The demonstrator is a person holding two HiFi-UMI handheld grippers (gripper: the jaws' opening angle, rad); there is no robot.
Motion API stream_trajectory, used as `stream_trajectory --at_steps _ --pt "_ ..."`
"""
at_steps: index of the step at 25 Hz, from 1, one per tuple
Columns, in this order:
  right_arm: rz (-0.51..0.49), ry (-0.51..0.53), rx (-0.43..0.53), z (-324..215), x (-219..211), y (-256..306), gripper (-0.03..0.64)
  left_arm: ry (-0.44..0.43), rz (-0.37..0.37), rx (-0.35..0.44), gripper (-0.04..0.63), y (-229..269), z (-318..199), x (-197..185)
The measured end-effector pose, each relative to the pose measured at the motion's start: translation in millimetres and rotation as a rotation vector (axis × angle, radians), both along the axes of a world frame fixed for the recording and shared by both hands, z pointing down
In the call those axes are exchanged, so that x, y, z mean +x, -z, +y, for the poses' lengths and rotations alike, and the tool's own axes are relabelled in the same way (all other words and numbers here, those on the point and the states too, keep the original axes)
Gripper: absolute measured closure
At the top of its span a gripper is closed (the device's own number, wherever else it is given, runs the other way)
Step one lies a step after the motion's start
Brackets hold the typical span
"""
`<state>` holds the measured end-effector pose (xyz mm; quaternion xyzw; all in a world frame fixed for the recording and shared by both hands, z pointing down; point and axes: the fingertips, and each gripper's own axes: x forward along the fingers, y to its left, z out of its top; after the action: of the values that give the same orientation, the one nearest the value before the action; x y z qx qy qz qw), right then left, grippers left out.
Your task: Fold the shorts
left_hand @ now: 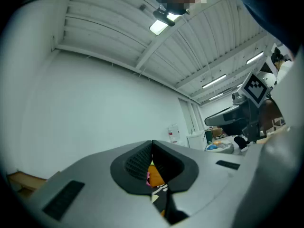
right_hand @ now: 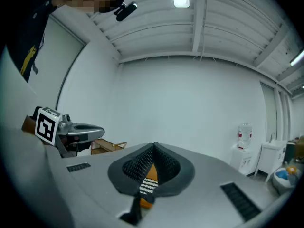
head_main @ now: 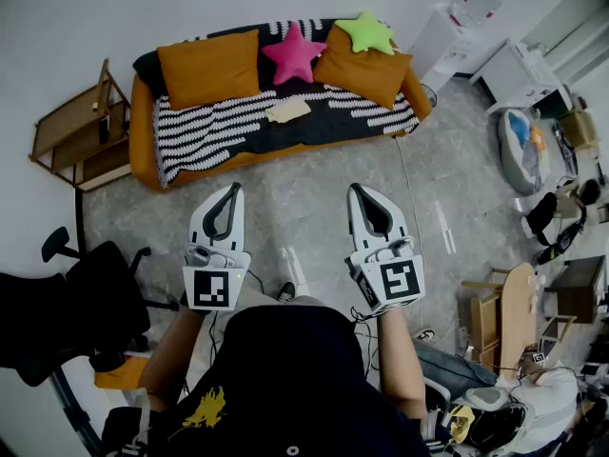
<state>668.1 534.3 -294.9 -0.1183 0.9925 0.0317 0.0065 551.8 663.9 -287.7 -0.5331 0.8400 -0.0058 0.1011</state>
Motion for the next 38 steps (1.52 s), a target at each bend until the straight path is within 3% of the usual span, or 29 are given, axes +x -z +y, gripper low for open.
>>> stream_trajectory --at_steps 4,8,12,16,21,26,27,28,34,38 --pt "0.05 -0.034 -0.03 6 38 -12 0.604 0.053 0.041 -0.039 0.581 -11 33 16" --pt "0.004 -0.1 -0.026 12 44 -7 0.601 0.122 0.144 -0.028 0.581 -13 72 -1" --pt "0.054 -0.126 -0.019 7 57 -20 0.601 0.147 0.022 -0.105 0.581 -11 78 4" --pt "0.031 -0.126 -0.052 23 62 -26 0.601 0.129 0.002 -0.14 0.581 -12 88 15" --pt "0.014 -0.134 -0.029 20 71 -27 0.601 0.109 -0.03 -0.023 0.581 7 57 36" --pt "0.031 -0.188 -0.018 19 63 -33 0.601 0.09 0.006 -0.055 0.581 1 60 27" --pt "0.036 -0.191 -0.025 15 59 -36 0.565 0.093 -0.005 -0.083 0.581 -3 61 23" --pt "0.04 -0.189 -0.035 10 58 -38 0.486 0.092 -0.015 -0.104 0.581 -7 58 22" --pt "0.046 -0.224 -0.043 -13 80 -39 0.456 0.045 -0.047 -0.126 0.58 -6 26 41" --pt "0.037 -0.236 -0.06 -18 84 -44 0.4 0.004 -0.061 -0.067 0.487 3 14 49"
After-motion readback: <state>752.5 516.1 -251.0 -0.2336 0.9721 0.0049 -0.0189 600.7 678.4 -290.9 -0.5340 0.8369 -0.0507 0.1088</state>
